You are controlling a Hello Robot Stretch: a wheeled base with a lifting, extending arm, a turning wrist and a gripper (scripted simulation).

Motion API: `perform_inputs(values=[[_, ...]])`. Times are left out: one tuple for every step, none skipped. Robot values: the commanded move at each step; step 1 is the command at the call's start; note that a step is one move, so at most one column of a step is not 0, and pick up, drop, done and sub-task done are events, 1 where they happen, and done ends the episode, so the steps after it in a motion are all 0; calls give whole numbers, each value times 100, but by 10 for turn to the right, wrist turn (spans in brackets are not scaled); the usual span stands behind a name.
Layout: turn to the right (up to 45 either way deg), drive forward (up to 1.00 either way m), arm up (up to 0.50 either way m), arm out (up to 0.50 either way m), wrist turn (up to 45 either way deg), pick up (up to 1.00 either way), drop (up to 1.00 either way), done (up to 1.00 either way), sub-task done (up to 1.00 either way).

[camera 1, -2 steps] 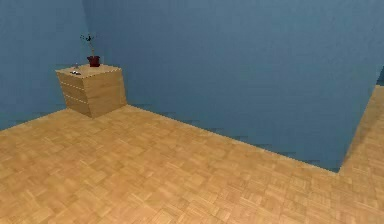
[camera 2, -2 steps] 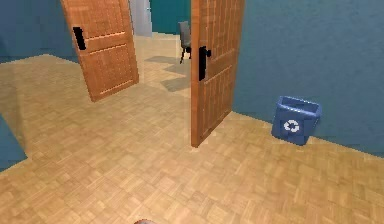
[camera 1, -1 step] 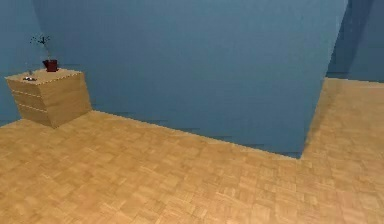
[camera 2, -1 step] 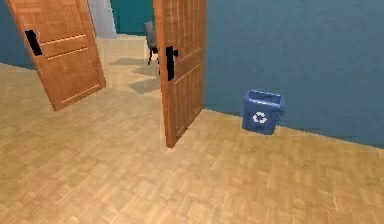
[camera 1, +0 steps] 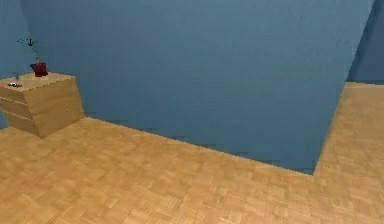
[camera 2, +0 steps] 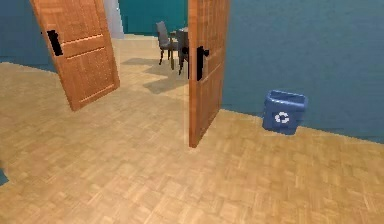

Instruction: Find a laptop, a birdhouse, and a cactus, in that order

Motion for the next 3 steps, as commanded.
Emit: perform_inputs(values=[[210, 0, 0, 0, 0, 0, 0, 0, 0], [0, 70, 0, 0, 0, 0, 0, 0, 0], [420, 0, 0, 0, 0, 0, 0, 0, 0]])
